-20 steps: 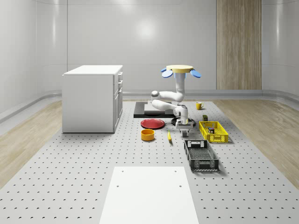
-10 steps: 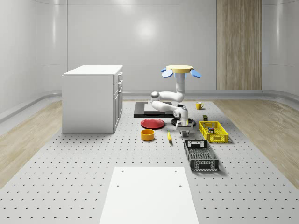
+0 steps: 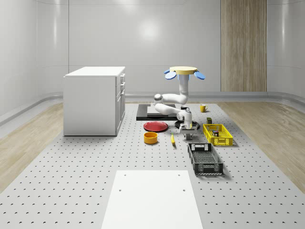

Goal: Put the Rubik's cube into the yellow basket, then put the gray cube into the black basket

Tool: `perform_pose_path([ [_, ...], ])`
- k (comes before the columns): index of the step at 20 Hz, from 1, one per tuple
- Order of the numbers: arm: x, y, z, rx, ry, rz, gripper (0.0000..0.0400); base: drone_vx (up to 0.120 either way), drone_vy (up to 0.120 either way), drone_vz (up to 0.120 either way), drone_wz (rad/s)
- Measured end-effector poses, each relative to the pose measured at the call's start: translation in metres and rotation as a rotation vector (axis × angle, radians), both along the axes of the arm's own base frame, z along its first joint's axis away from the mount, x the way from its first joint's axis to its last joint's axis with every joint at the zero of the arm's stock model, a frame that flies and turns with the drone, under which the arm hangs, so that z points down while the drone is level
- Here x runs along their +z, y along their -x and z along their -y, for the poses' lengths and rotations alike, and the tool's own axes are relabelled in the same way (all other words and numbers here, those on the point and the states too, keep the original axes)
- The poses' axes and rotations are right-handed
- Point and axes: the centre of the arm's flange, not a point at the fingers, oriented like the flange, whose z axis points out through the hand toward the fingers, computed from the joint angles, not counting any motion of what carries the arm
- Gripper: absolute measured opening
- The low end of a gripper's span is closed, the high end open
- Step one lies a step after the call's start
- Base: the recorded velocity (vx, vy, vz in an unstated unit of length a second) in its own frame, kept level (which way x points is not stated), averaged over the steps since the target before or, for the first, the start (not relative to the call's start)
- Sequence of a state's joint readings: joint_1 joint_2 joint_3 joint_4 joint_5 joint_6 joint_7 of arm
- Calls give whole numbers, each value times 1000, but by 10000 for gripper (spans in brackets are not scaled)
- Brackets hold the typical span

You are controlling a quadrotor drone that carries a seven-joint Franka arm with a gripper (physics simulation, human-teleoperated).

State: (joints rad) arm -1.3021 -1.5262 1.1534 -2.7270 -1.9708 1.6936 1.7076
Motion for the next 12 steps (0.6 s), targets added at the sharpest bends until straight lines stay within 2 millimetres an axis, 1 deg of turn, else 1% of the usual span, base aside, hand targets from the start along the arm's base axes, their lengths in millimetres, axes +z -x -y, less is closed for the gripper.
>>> perform_pose_path([
  [2, 0, 0, 0, 0, 0, 0, 284, 0, 0, 0, 0],
  [5, 0, 0, 0, 0, 0, 0, 266, 0, 0, 0, 0],
  [12, 0, 0, 0, 0, 0, 0, 253, 0, 0, 0, 0],
])
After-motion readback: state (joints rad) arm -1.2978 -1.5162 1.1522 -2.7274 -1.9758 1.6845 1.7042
